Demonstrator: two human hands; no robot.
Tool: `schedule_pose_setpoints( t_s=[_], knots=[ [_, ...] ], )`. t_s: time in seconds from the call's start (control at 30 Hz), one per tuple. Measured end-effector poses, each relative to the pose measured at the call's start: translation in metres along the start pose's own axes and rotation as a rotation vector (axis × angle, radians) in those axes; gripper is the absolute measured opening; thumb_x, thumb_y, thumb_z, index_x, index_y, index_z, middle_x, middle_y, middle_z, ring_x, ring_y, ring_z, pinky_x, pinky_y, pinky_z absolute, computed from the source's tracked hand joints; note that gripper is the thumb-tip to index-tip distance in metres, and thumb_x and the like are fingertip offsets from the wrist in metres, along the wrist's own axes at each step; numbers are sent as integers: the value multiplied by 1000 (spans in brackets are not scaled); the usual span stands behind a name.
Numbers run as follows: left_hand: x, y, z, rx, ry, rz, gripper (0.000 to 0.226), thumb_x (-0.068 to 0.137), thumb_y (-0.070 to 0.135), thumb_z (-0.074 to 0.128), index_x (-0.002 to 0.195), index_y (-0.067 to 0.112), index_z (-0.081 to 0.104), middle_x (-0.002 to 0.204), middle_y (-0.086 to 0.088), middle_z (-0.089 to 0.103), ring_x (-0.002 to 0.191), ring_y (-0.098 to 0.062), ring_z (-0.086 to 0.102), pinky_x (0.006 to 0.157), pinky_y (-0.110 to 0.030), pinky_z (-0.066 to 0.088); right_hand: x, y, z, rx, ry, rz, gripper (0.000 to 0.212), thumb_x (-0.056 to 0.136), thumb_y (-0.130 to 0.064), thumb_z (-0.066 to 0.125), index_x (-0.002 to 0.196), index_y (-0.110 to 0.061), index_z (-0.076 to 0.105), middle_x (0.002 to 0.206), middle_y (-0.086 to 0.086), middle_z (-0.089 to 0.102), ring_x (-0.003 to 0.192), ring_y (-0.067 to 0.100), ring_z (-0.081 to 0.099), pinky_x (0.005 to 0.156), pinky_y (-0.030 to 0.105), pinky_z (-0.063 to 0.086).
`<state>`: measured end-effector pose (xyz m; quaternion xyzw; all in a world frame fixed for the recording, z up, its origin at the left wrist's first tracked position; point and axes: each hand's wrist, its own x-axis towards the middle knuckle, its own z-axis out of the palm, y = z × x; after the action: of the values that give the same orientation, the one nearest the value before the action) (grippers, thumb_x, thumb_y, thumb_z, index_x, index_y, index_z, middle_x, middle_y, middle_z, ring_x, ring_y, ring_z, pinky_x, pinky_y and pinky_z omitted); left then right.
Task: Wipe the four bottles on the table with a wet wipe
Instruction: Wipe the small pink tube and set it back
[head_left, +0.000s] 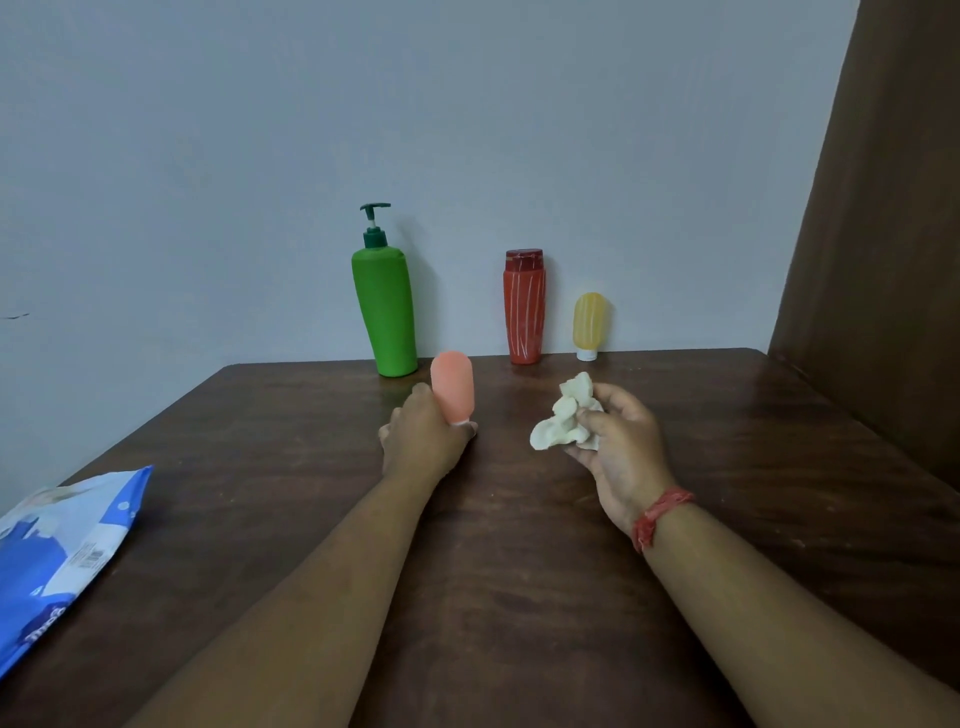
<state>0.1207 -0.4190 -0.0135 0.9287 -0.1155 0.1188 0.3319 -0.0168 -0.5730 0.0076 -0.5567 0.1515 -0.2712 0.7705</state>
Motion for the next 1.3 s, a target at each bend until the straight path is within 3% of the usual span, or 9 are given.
schedule_pose_setpoints(
  t_s=[0.23,0.6,1.0,1.2,1.3],
  knots=[
    [56,13,28,-4,24,-12,54,79,41,79,113,13,48,118,-10,66,115,-34,59,95,-47,45,16,8,-3,77,44,12,24,100,-7,51,117,-15,65,112,4,71,102,21,68,75,38,58],
    [126,30,65,0,88,-34,53,83,31,76,121,8,47,121,-13,64,114,-35,61,97,-48,47,27,17,-3,111,-17,2,24,99,-8,51,116,-13,68,108,7,73,99,21,70,77,40,56],
    [141,33,71,18,105,-73,53,87,26,73,127,4,46,127,-14,60,119,-34,59,99,-48,45,25,17,-2,80,-56,6,25,99,-8,52,116,-16,68,106,3,74,100,20,71,81,40,57],
    [130,34,72,3,118,-123,68,85,37,76,132,2,43,132,-16,56,121,-33,57,100,-46,46,24,15,-2,100,-64,5,25,99,-7,51,113,-17,69,104,2,75,97,20,72,79,40,57],
    [121,38,79,-50,53,-37,56,87,40,73,125,7,47,121,-11,61,109,-29,61,97,-46,50,25,16,-1,110,-58,9,25,99,-6,50,112,-17,69,103,3,75,98,21,71,81,40,57]
  ],
)
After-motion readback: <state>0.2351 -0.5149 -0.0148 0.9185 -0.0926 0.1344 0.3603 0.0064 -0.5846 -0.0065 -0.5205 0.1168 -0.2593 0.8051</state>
